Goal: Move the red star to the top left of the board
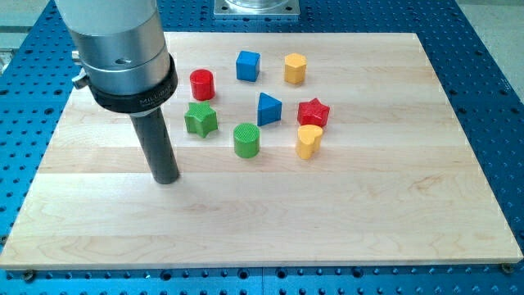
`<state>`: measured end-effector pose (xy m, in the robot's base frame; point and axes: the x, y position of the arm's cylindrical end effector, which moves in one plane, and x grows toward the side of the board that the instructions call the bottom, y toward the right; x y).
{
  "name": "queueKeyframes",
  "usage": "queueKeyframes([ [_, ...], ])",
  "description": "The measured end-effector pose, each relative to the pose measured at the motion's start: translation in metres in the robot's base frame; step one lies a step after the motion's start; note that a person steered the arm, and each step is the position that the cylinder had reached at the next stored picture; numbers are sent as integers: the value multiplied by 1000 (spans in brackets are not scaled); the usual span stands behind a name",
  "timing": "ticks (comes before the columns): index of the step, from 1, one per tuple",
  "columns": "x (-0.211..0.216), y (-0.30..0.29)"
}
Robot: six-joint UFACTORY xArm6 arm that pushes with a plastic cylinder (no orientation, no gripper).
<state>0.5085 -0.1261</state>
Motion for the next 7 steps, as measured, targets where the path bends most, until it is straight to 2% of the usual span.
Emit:
queueKeyframes([
  [3,-1,10],
  [4,15,19],
  [5,49,133],
  [6,-19,261],
  [7,-88,252],
])
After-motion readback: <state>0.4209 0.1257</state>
